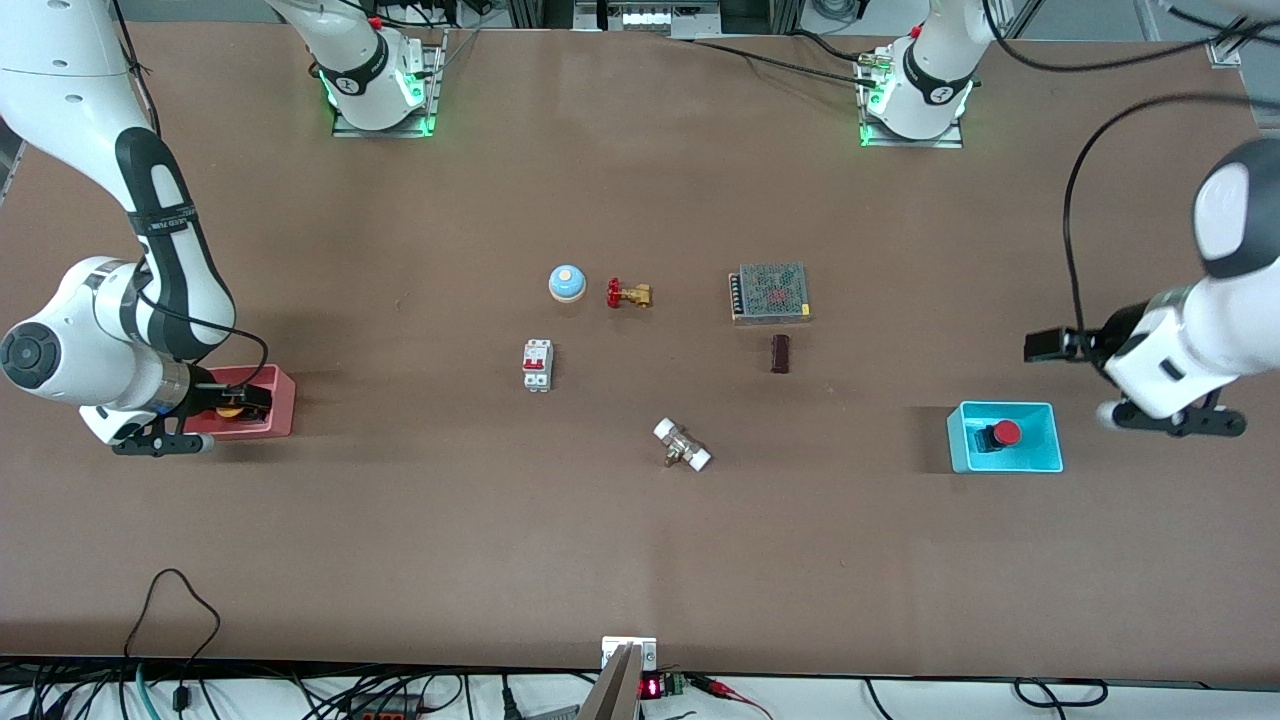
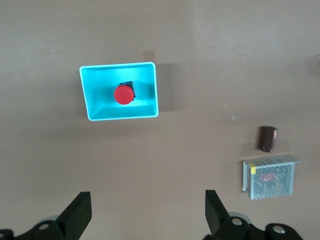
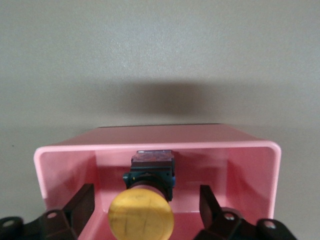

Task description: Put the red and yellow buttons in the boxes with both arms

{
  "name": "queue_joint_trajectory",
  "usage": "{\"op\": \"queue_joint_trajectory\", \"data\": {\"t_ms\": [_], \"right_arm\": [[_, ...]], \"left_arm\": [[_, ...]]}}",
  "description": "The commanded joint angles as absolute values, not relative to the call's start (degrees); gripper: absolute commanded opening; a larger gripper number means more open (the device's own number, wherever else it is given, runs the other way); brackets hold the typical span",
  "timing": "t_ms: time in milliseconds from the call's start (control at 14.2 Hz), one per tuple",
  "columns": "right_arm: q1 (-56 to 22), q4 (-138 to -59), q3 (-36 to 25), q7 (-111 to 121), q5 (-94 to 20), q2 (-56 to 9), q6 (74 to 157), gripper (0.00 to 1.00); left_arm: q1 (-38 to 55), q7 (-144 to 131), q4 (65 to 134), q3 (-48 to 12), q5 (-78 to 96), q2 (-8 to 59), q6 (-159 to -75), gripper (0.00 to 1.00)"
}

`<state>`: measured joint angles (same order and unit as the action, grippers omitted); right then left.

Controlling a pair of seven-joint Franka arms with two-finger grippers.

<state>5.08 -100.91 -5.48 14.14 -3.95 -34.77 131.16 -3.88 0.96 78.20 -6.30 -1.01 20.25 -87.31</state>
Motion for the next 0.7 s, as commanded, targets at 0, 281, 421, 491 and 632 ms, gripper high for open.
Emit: {"op": "queue_joint_trajectory", "data": {"t_ms": [0, 281, 421, 491, 632], "right_arm": [[5.2, -100.9, -5.0, 15.3, -4.6, -30.9, 129.6, 1.0], [4.8, -100.2, -4.9, 14.8, -4.7, -20.9, 119.3, 1.0], [3.7, -99.9, -4.7, 14.4, -3.8, -15.0, 116.6, 1.0], [3.1, -99.4, -4.7, 13.8, -1.7, -12.8, 115.4, 1.0], [2.6, -99.2, -4.7, 11.9, -0.7, -8.5, 111.3, 1.0]], "left_arm": [[-3.7, 1.3, 78.7, -6.7, -0.6, 15.8, -83.7, 1.0], [-4.3, 1.2, 91.2, -6.4, 0.2, 4.8, -94.8, 1.0], [-4.1, 1.5, 98.5, -6.2, 0.1, -0.6, -101.2, 1.0], [-3.8, 1.6, 99.6, -5.9, 0.0, -1.3, -101.0, 1.0], [-3.2, 1.4, 101.2, -6.2, -0.6, -3.5, -95.7, 1.0]]}}
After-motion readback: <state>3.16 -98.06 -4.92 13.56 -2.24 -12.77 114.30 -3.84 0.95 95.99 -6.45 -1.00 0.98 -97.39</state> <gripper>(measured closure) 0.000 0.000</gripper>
